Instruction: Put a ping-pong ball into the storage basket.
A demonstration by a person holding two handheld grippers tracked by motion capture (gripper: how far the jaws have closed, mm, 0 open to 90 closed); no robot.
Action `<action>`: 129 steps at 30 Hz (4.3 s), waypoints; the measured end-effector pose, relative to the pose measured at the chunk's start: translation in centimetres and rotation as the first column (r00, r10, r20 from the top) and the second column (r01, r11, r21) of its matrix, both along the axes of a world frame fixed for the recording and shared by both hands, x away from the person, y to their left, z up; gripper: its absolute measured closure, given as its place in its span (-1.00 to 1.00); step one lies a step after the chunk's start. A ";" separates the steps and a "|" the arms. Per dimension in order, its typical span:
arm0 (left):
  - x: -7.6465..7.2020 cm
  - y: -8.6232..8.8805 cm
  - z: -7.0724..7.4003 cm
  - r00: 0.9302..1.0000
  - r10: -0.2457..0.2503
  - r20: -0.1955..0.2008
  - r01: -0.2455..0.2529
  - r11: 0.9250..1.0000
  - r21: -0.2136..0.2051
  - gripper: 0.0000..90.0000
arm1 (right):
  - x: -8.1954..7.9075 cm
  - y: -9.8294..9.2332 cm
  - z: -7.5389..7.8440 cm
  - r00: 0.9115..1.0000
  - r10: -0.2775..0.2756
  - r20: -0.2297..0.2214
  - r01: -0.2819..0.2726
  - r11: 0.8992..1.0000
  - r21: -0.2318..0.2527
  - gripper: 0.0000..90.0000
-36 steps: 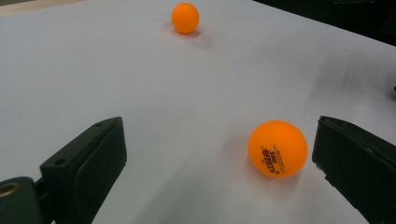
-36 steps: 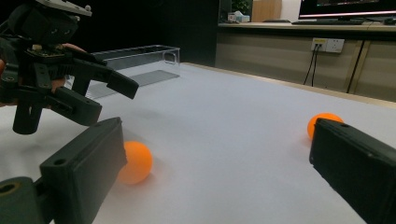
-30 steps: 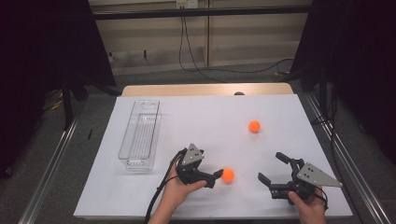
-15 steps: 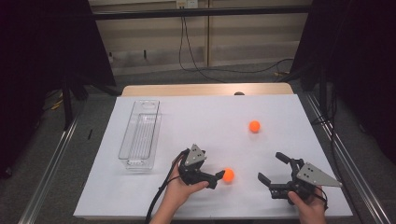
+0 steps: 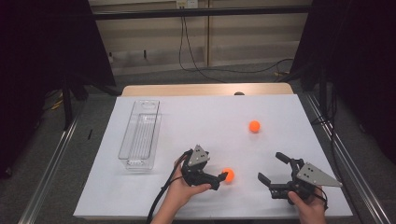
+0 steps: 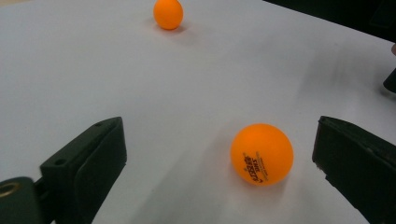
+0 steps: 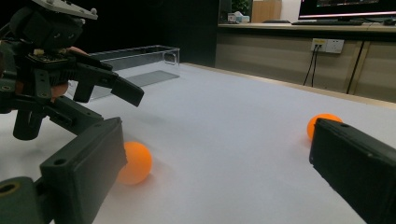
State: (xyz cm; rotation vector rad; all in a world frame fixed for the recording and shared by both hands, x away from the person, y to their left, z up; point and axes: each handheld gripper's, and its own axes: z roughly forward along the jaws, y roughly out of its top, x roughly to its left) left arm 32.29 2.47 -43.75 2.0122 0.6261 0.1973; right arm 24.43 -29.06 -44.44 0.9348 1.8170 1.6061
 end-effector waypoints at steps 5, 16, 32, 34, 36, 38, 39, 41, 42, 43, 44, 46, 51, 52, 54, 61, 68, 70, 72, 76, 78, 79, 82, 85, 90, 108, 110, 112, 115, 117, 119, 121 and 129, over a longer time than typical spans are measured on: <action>-0.1 -0.2 0.0 1.000 -0.016 -0.001 0.016 1.000 0.004 -0.89 | 0.0 0.0 0.0 1.000 0.000 0.000 0.000 1.000 -0.001 -0.93; 0.0 -0.7 0.0 0.999 -0.029 -0.026 0.029 1.000 0.005 -0.88 | 0.0 0.0 0.0 1.000 -0.001 -0.001 0.001 1.000 -0.003 -0.93; 0.0 -1.4 -0.4 0.998 -0.050 -0.048 0.052 0.998 0.037 -0.85 | 0.0 0.0 0.0 1.000 -0.003 0.004 0.003 1.000 -0.003 -0.93; 0.0 -1.5 -0.4 0.997 -0.056 -0.048 0.058 0.998 0.037 -0.83 | 0.0 0.0 0.0 1.000 -0.002 0.003 0.002 1.000 -0.006 -0.93; 0.0 -1.6 -0.5 0.997 -0.060 -0.051 0.062 0.997 0.039 -0.81 | 0.0 0.0 0.0 1.000 0.000 0.003 0.000 1.000 -0.006 -0.93; 0.0 -1.7 -0.6 0.996 -0.067 -0.055 0.069 0.997 0.046 -0.78 | 0.0 0.1 0.0 1.000 0.001 0.003 -0.001 1.000 -0.006 -0.93; 0.0 -1.8 -0.6 0.996 -0.070 -0.054 0.072 0.996 0.046 -0.74 | 0.0 0.1 0.0 1.000 0.001 0.003 -0.001 1.000 -0.007 -0.93; 0.0 -1.9 -0.6 0.996 -0.075 -0.057 0.078 0.996 0.050 -0.73 | 0.0 0.0 0.0 1.000 0.000 0.003 0.000 1.000 -0.006 -0.93; 0.0 -2.0 -0.7 0.995 -0.075 -0.058 0.078 0.996 0.050 -0.71 | 0.0 0.0 0.0 1.000 0.000 0.003 0.000 1.000 -0.007 -0.93; 0.0 -2.0 -0.7 0.995 -0.081 -0.061 0.084 0.995 0.051 -0.70 | 0.0 0.0 0.0 1.000 0.000 0.003 0.000 1.000 -0.006 -0.93; 0.0 -2.0 -0.7 0.995 -0.083 -0.061 0.086 0.995 0.058 -0.69 | 0.0 0.0 0.0 1.000 -0.001 0.002 0.001 1.000 -0.005 -0.93; 0.0 -2.1 -0.8 0.994 -0.086 -0.064 0.090 0.994 0.060 -0.66 | 0.0 0.0 0.0 1.000 0.000 0.003 0.000 1.000 -0.006 -0.93; 0.0 -2.3 -0.9 0.993 -0.095 -0.067 0.100 0.992 0.073 -0.57 | 0.0 0.1 0.0 1.000 0.002 0.003 -0.002 1.000 -0.004 -0.93; 0.0 -2.3 -0.9 0.993 -0.100 -0.069 0.104 0.992 0.070 -0.54 | 0.0 0.1 0.0 1.000 0.003 0.003 -0.003 1.000 -0.004 -0.93; 0.0 -2.4 -1.0 0.992 -0.106 -0.071 0.111 0.991 0.076 -0.50 | 0.0 0.1 0.0 1.000 0.003 0.005 -0.003 1.000 -0.005 -0.93; -0.1 -2.7 -1.1 0.990 -0.126 -0.070 0.132 0.987 0.088 -0.37 | 0.0 0.0 0.0 1.000 0.002 0.004 -0.002 1.000 -0.005 -0.93; -0.1 -2.8 -1.2 0.989 -0.130 -0.076 0.138 0.985 0.104 -0.28 | 0.0 0.0 0.1 1.000 0.003 0.005 -0.002 1.000 -0.005 -0.93; 0.0 -2.8 -1.2 0.988 -0.131 -0.076 0.139 0.985 0.107 -0.25 | 0.0 0.0 0.1 1.000 0.003 0.004 -0.003 1.000 -0.004 -0.93; 0.0 -2.9 -1.3 0.988 -0.132 -0.076 0.140 0.984 0.109 -0.24 | 0.0 0.0 0.1 1.000 0.002 0.005 -0.002 1.000 -0.005 -0.93; 0.1 -2.9 -1.3 0.989 -0.126 -0.081 0.135 0.985 0.108 -0.21 | 0.0 0.0 0.1 1.000 0.003 0.005 -0.003 1.000 -0.005 -0.93; 0.1 -2.9 -1.3 0.988 -0.128 -0.082 0.137 0.985 0.108 -0.19 | 0.0 0.0 0.1 1.000 0.002 0.005 -0.002 1.000 -0.005 -0.93; 0.1 -3.0 -1.3 0.988 -0.128 -0.083 0.137 0.984 0.110 -0.19 | 0.0 0.0 0.0 1.000 0.001 0.005 -0.001 1.000 -0.006 -0.93; 0.1 -3.1 -1.4 0.988 -0.128 -0.089 0.138 0.984 0.114 -0.16 | 0.0 0.0 0.1 1.000 0.003 0.005 -0.003 1.000 -0.005 -0.93; 0.1 -3.2 -1.5 0.987 -0.132 -0.094 0.143 0.983 0.115 -0.14 | 0.0 0.0 0.1 1.000 0.002 0.005 -0.002 1.000 -0.005 -0.93; 0.1 -3.4 -1.5 0.986 -0.137 -0.100 0.148 0.982 0.115 -0.07 | 0.0 0.0 0.1 1.000 0.001 0.004 -0.001 1.000 -0.003 -0.93; 0.1 -3.7 -1.8 0.984 -0.141 -0.112 0.155 0.979 0.132 0.05 | 0.0 0.0 0.1 1.000 0.001 0.005 -0.001 1.000 -0.006 -0.93; 0.1 -3.7 -1.8 0.983 -0.145 -0.109 0.160 0.978 0.137 0.08 | 0.0 0.0 0.1 1.000 0.002 0.004 -0.002 1.000 -0.004 -0.93; 0.1 -3.7 -1.8 0.983 -0.147 -0.112 0.162 0.977 0.137 0.09 | 0.0 0.0 0.1 1.000 0.001 0.006 -0.001 1.000 -0.003 -0.93; 0.1 -3.7 -1.8 0.982 -0.145 -0.117 0.161 0.978 0.135 0.11 | 0.0 0.0 0.1 1.000 0.001 0.005 -0.001 1.000 -0.002 -0.93; 0.1 -3.7 -1.8 0.982 -0.145 -0.119 0.161 0.978 0.134 0.12 | 0.0 0.0 0.1 1.000 0.001 0.005 -0.001 1.000 -0.002 -0.93; 0.1 -3.7 -1.7 0.982 -0.142 -0.125 0.159 0.978 0.137 0.12 | 0.0 0.0 0.1 1.000 0.001 0.005 -0.001 1.000 -0.002 -0.93; 0.1 -3.6 -1.7 0.982 -0.140 -0.128 0.157 0.978 0.139 0.12 | 0.0 0.0 0.1 1.000 0.000 0.005 0.000 1.000 -0.002 -0.93; 0.2 -3.6 -1.7 0.981 -0.136 -0.139 0.154 0.979 0.136 0.13 | 0.0 0.0 0.1 1.000 0.001 0.007 -0.001 1.000 -0.004 -0.93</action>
